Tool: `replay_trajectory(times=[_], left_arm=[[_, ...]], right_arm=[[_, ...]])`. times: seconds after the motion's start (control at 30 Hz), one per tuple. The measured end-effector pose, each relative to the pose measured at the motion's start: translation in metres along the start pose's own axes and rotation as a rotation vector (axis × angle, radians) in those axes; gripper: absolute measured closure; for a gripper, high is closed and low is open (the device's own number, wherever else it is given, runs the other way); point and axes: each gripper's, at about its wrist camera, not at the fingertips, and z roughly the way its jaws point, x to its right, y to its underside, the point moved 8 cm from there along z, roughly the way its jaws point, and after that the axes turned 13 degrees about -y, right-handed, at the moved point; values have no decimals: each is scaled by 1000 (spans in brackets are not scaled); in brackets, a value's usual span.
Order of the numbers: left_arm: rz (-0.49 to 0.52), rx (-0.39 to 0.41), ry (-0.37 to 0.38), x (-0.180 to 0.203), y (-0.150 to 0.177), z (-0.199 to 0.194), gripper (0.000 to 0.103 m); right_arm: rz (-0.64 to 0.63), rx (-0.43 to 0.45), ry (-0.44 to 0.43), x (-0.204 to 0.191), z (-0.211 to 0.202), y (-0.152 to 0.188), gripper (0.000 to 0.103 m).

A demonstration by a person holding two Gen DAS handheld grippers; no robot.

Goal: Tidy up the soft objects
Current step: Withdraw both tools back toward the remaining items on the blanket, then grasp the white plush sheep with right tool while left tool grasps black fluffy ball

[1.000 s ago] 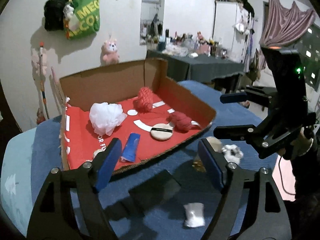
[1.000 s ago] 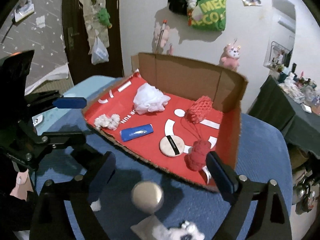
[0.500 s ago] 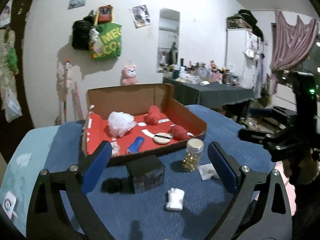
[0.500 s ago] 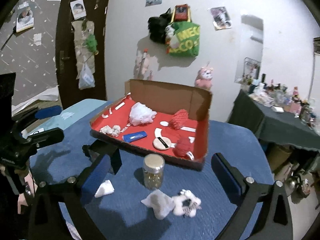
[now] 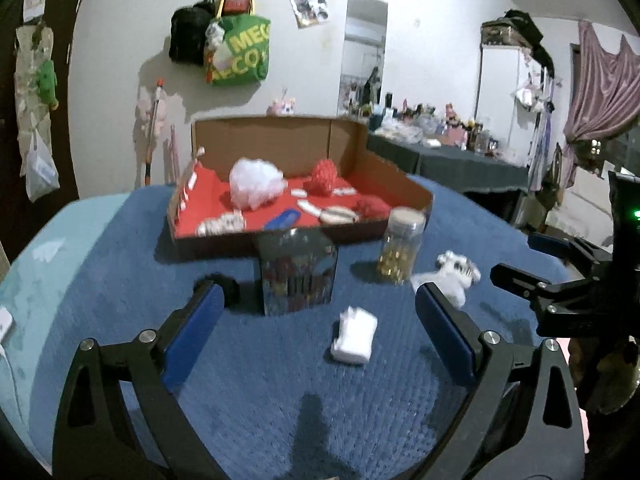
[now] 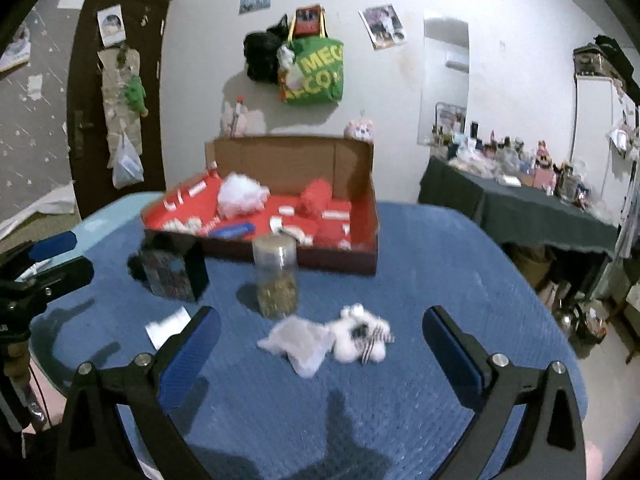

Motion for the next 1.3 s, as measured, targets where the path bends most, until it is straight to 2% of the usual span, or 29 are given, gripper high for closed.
replay_trajectory(times=[0.23,0.53,0.73,0.9,1.0,1.13,1.2,1.27,1.3], left_arm=[[-6,-54,-14,-3,16,15,5],[-26,-113,-60,-38,17,38,5],[-14,-177,-104,-68,17,68,5],[4,-249,-107,-86,18,94,5],[26,-296,-94,-89,20,109,6],[65,-318,-85,-86,20,120,6],[75,-339,-72,-83,21,127,10],[81,-350,-52,-80,21,131,28],[82,-360,-40,-79,22,133,32]], right_arm=[[39,-46,-14,9,18,20,0],[59,-83,7,32,29,24,0],[83,-192,26,67,49,33,0],[115,-275,20,84,66,42,0],[115,-305,8,86,73,44,0],[101,-331,26,88,81,44,0],[105,-333,32,90,84,42,0],[102,-334,36,91,87,40,2],[101,-328,32,91,87,38,3]])
